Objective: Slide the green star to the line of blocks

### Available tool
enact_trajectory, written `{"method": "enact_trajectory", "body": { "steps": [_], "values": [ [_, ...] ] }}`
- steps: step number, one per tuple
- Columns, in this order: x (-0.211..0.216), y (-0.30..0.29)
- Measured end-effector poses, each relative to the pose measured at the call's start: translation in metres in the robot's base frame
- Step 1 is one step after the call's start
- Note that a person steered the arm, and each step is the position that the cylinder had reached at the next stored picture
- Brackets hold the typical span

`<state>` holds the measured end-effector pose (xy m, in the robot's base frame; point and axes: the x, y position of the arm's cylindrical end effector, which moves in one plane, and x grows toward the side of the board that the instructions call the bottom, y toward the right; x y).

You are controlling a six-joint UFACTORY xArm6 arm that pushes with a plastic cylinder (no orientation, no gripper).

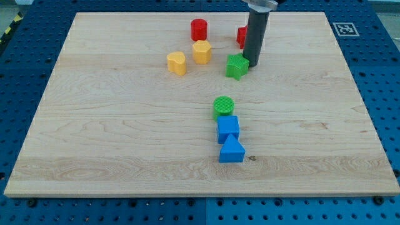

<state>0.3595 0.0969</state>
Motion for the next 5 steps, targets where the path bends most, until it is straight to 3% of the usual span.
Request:
{"method": "enact_trajectory", "body": {
  "steps": [3, 4, 5],
  "values": [
    [0.017, 0.000],
    [-0.008, 0.006],
    [-0.012, -0.035]
  ]
}}
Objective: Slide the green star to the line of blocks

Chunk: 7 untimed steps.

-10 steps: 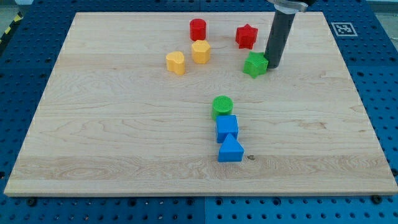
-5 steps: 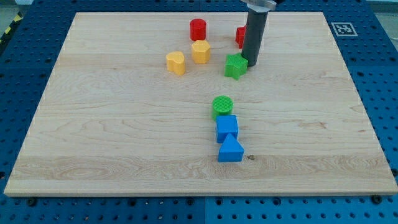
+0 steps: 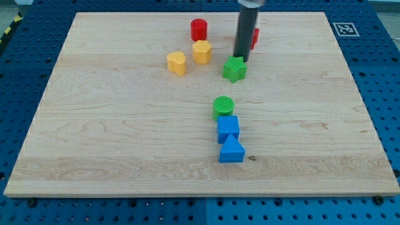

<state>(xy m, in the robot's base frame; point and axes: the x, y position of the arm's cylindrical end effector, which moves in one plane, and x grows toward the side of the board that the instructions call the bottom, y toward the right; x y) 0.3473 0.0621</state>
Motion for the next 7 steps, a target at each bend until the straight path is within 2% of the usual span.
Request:
{"method": "enact_trajectory", "body": {
  "steps": [1, 2, 3, 4, 7],
  "values": [
    [0.026, -0.003],
    [0.027, -0.003],
    [0.031, 0.043],
    [0.049, 0.025],
    [0.049, 0.003]
  ]
}}
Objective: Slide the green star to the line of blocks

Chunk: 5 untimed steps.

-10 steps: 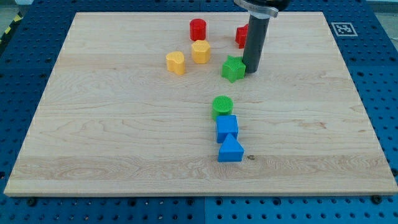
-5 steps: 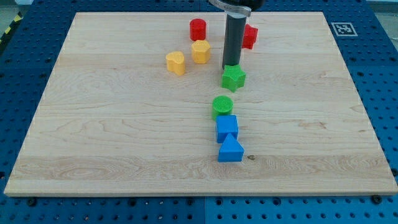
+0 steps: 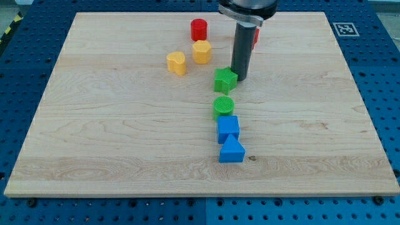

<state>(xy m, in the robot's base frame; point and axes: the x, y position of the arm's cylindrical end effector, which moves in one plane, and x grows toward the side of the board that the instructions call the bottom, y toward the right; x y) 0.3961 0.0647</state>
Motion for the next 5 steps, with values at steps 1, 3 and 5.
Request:
{"method": "enact_trajectory", "body": {
  "steps": [1, 3, 5],
  "values": [
    [-0.016, -0.002],
    [0.009, -0.021],
    [0.019, -0.018]
  ]
}}
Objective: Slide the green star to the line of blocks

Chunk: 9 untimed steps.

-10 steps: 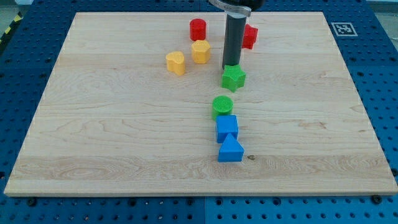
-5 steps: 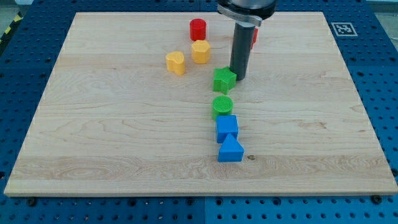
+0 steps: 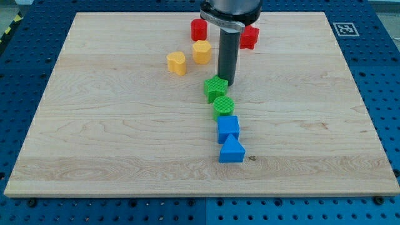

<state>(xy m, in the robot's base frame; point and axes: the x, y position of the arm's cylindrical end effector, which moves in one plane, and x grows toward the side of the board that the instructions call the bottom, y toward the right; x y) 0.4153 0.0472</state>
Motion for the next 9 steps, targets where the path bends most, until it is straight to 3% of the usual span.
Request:
{"method": "enact_trajectory", "body": {
  "steps": [1, 2, 4, 7, 8, 9],
  "values": [
    [-0.003, -0.002],
    [-0.039, -0.031],
    [-0.014, -0.072],
    [0.022, -0.039],
    [-0.013, -0.046],
    [-0.019, -0.046]
  ]
}}
